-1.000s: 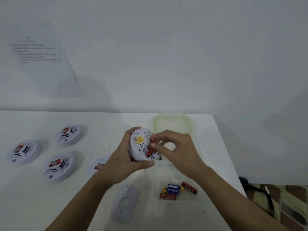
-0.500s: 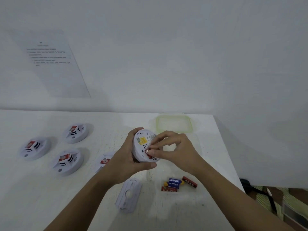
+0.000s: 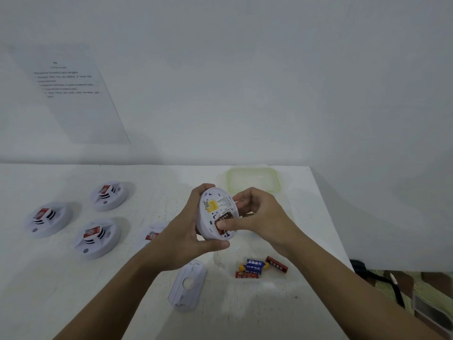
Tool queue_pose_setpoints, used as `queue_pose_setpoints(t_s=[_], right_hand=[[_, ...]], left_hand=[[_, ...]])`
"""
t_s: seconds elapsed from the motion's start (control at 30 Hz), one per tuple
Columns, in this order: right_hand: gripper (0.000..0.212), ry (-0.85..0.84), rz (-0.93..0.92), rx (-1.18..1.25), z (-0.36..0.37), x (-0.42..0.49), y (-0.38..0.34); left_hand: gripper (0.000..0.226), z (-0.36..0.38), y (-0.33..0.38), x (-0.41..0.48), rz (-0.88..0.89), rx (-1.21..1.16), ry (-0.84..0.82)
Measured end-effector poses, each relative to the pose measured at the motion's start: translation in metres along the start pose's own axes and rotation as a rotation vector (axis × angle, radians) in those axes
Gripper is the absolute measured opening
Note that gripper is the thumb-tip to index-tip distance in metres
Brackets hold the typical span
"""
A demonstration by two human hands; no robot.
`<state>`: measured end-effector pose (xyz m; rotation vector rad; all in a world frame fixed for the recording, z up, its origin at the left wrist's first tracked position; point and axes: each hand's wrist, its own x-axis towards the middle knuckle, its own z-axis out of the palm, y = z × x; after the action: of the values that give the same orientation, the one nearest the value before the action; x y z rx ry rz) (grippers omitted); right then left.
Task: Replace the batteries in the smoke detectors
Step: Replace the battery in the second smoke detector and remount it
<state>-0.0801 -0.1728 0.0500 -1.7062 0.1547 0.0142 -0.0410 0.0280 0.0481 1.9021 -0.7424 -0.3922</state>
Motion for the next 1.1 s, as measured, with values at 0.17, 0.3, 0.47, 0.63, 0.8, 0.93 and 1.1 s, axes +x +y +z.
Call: queue_pose_setpoints(t_s=[0.17, 0.3, 0.47, 0.63, 0.8, 0.93, 1.1], right_hand=[[0.065, 0.021, -0.005, -0.022, -0.001, 0.002, -0.002], [0.070, 0.024, -0.026, -0.018, -0.001, 0.004, 0.001], [0.056, -0.002, -0.065, 0.002, 0.012, 0.005, 0.003], [0.027, -0.044, -0.105, 0.085, 0.033, 0.004, -0.008], [0.013, -0.082, -0.136, -0.096, 0.064, 0.012, 0.009], [0.012, -0.306, -0.286, -0.566, 0.073, 0.012, 0.034], [0.050, -0.650, -0.376, -1.079, 0.091, 0.015, 0.058]], left_hand=[[0.096, -0.001, 0.006, 0.001, 0.041, 0.007, -0.007], [0.096, -0.001, 0.007, -0.001, 0.065, 0.037, 0.002], [0.096, -0.011, 0.001, -0.013, 0.038, -0.045, 0.020], [0.097, -0.033, -0.012, -0.044, -0.036, -0.213, 0.097], [0.096, -0.054, -0.030, -0.070, -0.098, -0.206, 0.220], [0.097, -0.066, -0.043, -0.084, -0.141, -0.229, 0.267], [0.099, -0.075, -0.052, -0.092, -0.156, -0.230, 0.245]])
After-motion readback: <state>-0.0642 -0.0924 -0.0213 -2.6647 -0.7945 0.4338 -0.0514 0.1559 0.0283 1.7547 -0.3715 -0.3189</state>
